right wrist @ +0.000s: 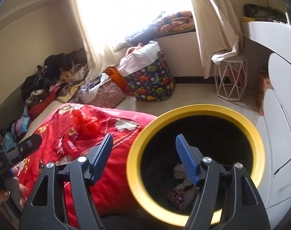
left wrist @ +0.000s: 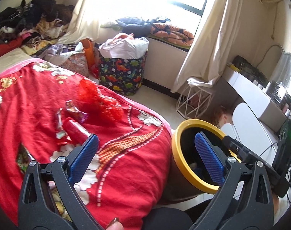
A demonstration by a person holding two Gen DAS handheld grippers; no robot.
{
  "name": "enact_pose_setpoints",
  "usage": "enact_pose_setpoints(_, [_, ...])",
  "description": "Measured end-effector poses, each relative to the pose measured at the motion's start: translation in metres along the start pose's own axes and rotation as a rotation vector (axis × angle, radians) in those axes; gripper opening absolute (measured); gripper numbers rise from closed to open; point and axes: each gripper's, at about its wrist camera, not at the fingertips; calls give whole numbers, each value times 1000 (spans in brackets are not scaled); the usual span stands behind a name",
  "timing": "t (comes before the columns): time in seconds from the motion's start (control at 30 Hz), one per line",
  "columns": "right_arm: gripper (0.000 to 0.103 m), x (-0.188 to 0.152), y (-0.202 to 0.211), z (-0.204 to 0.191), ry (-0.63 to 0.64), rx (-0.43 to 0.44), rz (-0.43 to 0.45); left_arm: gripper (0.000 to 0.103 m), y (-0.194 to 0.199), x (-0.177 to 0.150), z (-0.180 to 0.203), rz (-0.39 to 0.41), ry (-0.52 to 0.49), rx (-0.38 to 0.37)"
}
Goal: Collect trash
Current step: 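Move the left gripper to the green snack bag while the right gripper approaches the red can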
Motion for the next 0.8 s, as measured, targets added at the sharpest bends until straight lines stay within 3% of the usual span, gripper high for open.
enact_pose_setpoints(0.8, [73,-11,-44,-103,210,152,-107,92,30,8,-92,40,153,156])
Point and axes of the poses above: each gripper's, at about its wrist camera, not at the fingertips, and y roughly against the way its jaws point, z to its right, x to its top, and after that the axes turned 2 degrees about z, right-handed
